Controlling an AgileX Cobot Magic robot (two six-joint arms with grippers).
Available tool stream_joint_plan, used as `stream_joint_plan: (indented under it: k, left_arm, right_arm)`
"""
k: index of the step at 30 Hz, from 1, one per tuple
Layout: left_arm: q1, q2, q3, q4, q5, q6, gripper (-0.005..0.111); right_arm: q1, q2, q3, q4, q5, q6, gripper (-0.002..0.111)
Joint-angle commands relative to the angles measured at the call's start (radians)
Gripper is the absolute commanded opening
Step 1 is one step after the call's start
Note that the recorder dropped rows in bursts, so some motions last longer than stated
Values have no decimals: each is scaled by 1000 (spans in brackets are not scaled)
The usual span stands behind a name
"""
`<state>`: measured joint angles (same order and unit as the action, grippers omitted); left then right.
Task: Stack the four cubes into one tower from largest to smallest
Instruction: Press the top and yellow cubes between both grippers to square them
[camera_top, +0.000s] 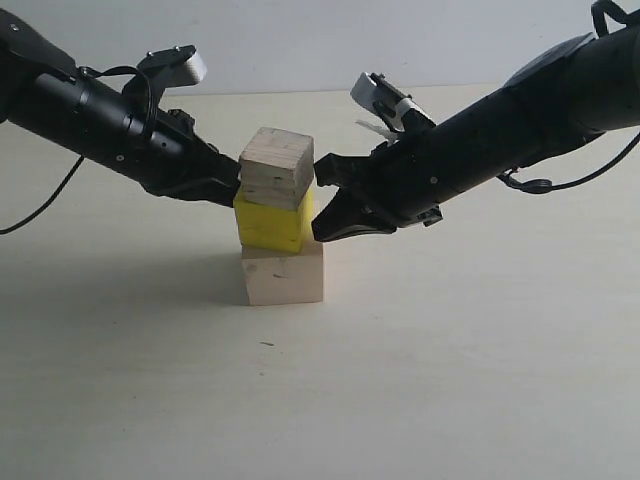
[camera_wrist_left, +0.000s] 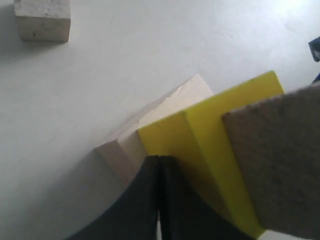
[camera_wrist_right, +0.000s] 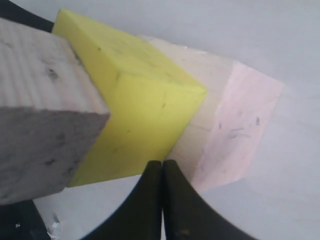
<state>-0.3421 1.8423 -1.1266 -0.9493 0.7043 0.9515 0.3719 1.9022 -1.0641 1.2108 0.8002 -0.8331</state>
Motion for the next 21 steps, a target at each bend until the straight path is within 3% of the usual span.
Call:
stream_joint_plan:
  k: [1,21]
  left_arm:
    - [3,-18,38,-1,8,-9,0]
    - [3,-92,93,-27,9,-7,0]
  right_arm:
    - [-1,-12,-2,19,-8,0,0]
    - [-1,-12,-2,99,-66,-51,0]
